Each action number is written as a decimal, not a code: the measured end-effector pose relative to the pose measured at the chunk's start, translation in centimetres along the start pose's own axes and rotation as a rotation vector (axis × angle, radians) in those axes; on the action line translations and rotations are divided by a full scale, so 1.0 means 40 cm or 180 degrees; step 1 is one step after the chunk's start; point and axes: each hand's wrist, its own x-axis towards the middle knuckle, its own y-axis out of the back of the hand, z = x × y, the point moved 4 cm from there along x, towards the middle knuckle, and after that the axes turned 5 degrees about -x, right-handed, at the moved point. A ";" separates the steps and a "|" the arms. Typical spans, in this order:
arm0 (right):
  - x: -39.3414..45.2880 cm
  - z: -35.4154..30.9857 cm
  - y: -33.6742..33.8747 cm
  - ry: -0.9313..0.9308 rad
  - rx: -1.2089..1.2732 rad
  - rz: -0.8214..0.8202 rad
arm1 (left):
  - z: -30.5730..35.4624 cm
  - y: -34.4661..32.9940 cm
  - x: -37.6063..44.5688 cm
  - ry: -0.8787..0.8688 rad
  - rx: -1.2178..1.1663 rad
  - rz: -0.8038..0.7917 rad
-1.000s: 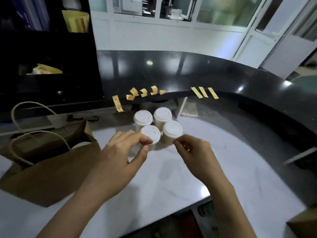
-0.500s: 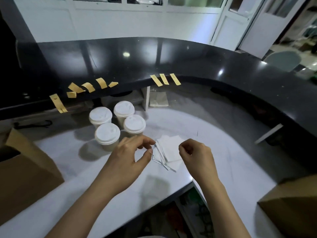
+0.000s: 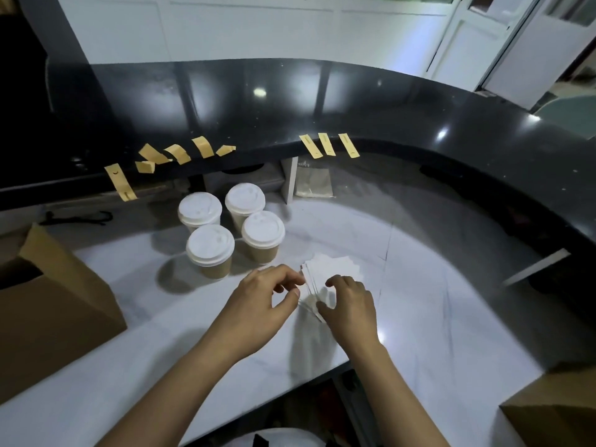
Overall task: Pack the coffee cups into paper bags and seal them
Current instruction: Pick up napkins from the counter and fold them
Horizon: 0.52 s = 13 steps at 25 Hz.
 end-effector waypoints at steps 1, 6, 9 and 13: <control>0.008 0.000 -0.013 0.0026 -0.0136 -0.0092 | -0.007 -0.001 0.002 0.0032 -0.0024 0.0000; 0.028 0.016 -0.053 0.0070 -0.0621 -0.0339 | -0.040 -0.018 0.017 0.0219 -0.0141 -0.0049; 0.040 0.021 -0.061 0.0094 -0.0780 -0.0371 | -0.052 -0.029 0.030 0.0273 -0.0163 -0.0058; 0.049 0.037 -0.042 -0.0183 -0.0278 -0.0174 | -0.064 -0.045 0.053 0.0359 -0.0234 -0.0073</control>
